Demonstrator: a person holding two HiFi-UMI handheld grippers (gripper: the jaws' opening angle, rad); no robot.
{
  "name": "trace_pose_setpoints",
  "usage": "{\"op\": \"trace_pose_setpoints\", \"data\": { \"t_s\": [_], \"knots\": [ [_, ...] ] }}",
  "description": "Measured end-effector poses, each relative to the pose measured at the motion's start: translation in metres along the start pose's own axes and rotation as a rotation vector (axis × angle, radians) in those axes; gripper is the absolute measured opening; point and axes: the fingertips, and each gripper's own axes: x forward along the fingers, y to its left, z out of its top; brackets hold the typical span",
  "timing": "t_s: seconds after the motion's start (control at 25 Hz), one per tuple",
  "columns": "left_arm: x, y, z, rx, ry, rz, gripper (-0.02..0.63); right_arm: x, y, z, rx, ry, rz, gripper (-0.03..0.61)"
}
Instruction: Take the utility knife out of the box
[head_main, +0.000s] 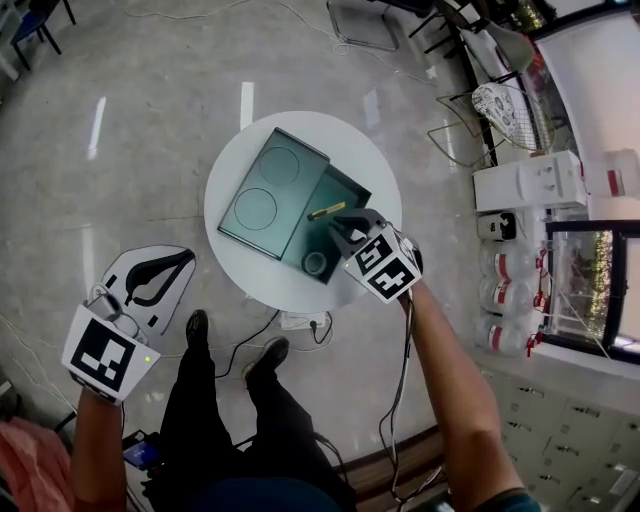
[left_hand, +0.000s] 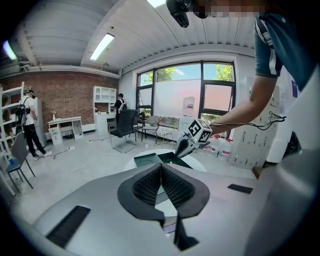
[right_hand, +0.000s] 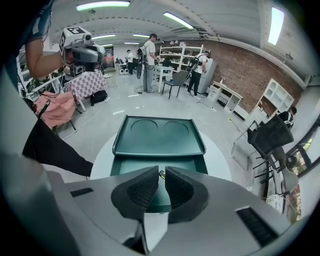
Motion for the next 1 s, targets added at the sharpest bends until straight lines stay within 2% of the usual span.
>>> {"op": "trace_pose_setpoints", "data": {
  "t_s": [0.4, 0.48, 0.52, 1.0],
  "knots": [
    [0.025, 0.012, -0.036, -0.024, 0.016, -0.004, 0.019, 0.056, -0.001, -0.021, -0.084, 0.075, 0.038, 0.048],
    [0.028, 0.013, -0.043, -0.028, 0.021, -0.005, 0.02, 0.066, 0.001, -0.026, -0.101, 0.099, 0.051, 0.129],
    [0.029, 0.013, -0.047, -0.031, 0.024, -0.005, 0.019, 0.071, 0.002, -0.029, -0.114, 0.11, 0.056, 0.14],
    [0.053, 0.02, -0.085, -0.054, 0.051, -0.015, 0.019, 0.124, -0.002, -0.055, -0.309, 0.224, 0.074, 0.14]
  ]
}}
